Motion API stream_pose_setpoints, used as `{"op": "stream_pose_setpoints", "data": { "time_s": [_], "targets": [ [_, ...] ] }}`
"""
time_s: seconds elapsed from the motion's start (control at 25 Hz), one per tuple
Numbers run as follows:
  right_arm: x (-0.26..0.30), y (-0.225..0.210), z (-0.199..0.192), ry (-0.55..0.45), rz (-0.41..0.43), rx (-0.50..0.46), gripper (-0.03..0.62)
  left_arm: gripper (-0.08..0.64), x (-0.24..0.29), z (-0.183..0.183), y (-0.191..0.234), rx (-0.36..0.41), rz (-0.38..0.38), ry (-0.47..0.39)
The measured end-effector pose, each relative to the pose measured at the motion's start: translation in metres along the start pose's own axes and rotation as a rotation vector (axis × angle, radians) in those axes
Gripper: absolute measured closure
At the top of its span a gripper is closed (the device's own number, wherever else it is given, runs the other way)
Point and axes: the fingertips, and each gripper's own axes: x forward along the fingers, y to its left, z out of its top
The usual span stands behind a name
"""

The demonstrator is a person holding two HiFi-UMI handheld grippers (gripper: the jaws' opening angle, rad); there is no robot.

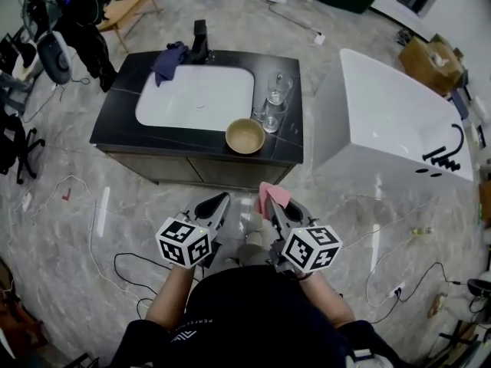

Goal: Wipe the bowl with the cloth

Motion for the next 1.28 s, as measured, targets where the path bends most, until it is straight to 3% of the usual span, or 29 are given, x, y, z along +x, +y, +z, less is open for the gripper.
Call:
{"op": "stream_pose_setpoints", "data": {
  "time_s": [0.88,1.28],
  "targets": [
    [0.052,-0.051,0.039,0.045,0.096,-0.02,0.549,0.551,0.066,0.013,0.044,-0.018,0.183,0.013],
    [0.075,-0.052,0.056,0.016,0.056,-0.009,0.549,0.55,0.085,0.034,0.08,-0.019,0.157,0.041]
  ]
}}
